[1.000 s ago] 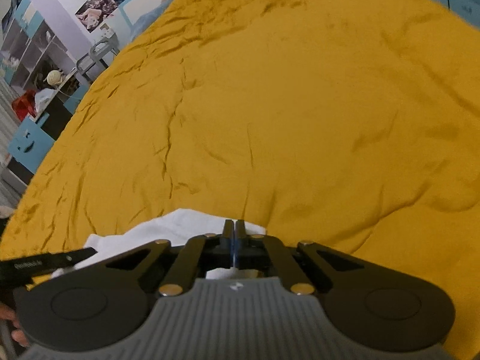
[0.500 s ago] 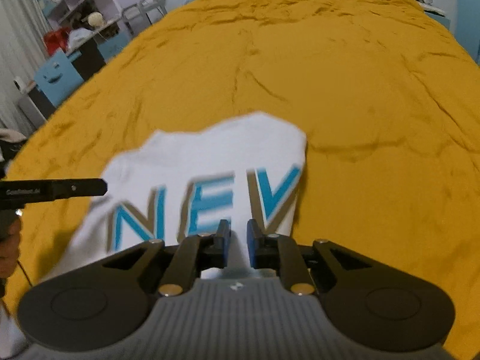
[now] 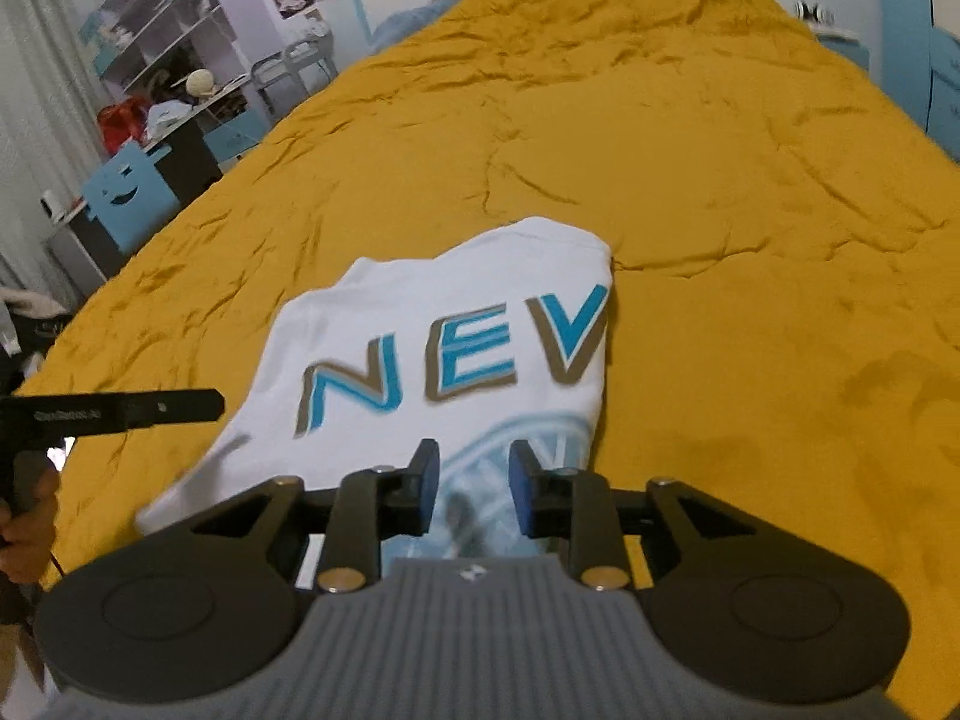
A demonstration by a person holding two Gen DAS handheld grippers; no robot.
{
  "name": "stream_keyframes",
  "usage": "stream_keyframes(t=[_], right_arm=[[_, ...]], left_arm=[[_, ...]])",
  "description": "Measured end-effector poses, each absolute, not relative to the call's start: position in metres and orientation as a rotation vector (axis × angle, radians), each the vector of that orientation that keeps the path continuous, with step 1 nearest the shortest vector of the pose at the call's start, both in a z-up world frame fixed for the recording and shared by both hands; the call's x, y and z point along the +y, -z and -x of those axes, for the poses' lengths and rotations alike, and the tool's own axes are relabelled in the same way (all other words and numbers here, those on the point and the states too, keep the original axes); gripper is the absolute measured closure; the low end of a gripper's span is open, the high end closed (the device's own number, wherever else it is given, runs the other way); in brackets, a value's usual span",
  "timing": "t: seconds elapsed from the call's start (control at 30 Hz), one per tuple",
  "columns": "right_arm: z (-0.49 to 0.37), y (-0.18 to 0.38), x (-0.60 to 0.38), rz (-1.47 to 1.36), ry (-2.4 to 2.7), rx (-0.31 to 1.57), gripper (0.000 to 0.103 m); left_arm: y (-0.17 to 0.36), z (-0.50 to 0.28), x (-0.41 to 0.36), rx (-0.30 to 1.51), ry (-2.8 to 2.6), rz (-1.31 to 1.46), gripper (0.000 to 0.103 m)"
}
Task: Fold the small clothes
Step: 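Lower the folded end onto the sweatshirt and open both tools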
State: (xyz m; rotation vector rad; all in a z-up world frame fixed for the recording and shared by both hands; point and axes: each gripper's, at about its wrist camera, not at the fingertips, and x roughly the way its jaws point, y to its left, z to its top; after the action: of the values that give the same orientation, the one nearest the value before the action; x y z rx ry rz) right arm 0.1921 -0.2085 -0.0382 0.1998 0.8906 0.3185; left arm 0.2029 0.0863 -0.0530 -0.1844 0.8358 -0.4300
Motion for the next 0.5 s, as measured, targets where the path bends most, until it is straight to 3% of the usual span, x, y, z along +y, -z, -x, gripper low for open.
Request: stream_keyframes(t=[0.5], right_arm=[[-0.125,0.1,-0.191,-0.067,-0.273,0.839,0.079]], left_arm=[[0.107,-0.149,0.07,0.828,0.336,0.007,0.081]])
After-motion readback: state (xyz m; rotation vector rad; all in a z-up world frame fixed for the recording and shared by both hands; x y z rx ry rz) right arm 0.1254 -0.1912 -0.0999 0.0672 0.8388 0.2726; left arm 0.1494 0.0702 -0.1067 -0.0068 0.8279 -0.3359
